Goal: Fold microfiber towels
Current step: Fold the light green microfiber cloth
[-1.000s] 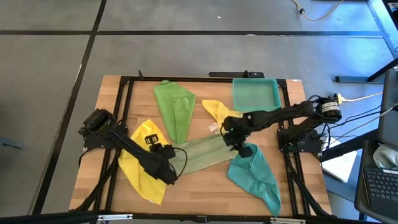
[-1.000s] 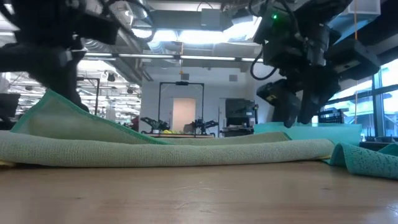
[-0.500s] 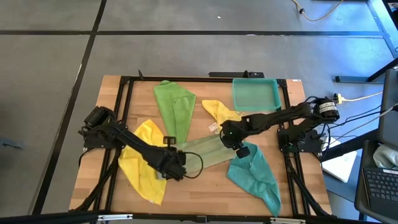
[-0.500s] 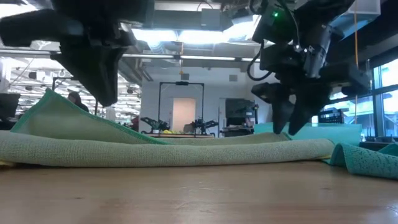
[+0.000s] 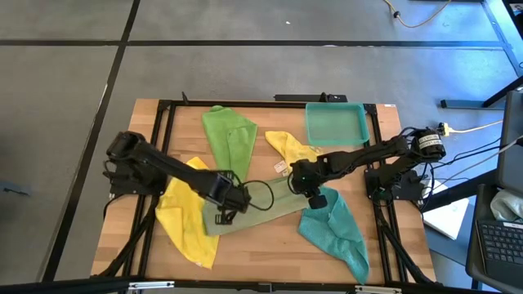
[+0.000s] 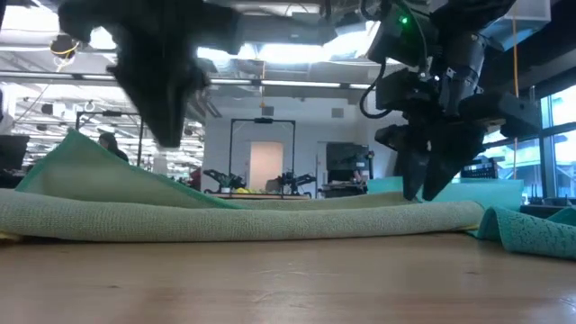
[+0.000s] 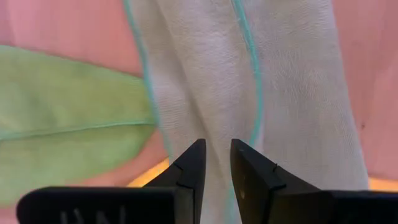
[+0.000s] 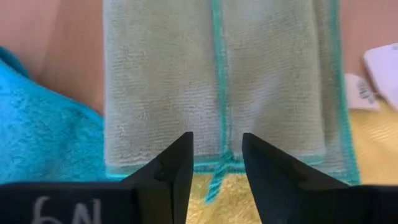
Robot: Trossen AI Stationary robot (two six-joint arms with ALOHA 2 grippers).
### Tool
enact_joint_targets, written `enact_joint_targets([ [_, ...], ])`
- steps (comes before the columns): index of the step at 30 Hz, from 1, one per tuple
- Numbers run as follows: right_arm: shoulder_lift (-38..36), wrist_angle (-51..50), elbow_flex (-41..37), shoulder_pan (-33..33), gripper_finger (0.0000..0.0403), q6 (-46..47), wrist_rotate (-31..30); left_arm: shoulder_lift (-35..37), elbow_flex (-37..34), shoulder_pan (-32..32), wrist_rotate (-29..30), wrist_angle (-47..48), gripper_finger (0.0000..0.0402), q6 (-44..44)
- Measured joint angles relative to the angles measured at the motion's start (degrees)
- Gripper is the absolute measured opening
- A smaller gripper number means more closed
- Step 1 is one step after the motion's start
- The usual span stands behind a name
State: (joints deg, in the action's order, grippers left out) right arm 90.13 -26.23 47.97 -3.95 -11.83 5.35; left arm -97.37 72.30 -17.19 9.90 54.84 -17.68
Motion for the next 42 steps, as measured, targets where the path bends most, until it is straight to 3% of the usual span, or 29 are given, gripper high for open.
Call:
enact_joint_targets([
  [4,0.0,0.0,0.0,0.0,0.0140,2.8,0.7,6.1,-5.5,4.0,-4.2,0.6,0.0066,4.6],
  [9,0.0,-0.1,0.0,0.0,0.0140,6.9,0.8,17.0,-15.3,9.9,-15.8,-2.3,0.0066,0.6],
  [15,0.0,0.0,0.0,0.0,0.0140,10.1,0.8,25.2,-13.8,8.5,-18.9,-5.4,0.0066,0.8],
  [20,0.0,2.0,0.0,0.0,0.0140,10.2,0.8,23.3,-13.1,8.8,-29.8,-5.9,0.0067,0.6],
  [30,0.0,4.8,0.0,0.0,0.0140,13.0,0.8,12.3,-13.2,12.5,-35.2,-5.2,0.0132,3.9],
  [35,0.0,4.8,0.0,0.0,0.0140,14.8,0.8,8.7,-13.2,12.0,-34.3,-4.0,0.0162,6.2],
  [42,0.0,4.8,0.0,0.0,0.0140,16.0,0.7,5.8,-13.2,10.9,-30.9,-4.0,0.0168,6.8],
])
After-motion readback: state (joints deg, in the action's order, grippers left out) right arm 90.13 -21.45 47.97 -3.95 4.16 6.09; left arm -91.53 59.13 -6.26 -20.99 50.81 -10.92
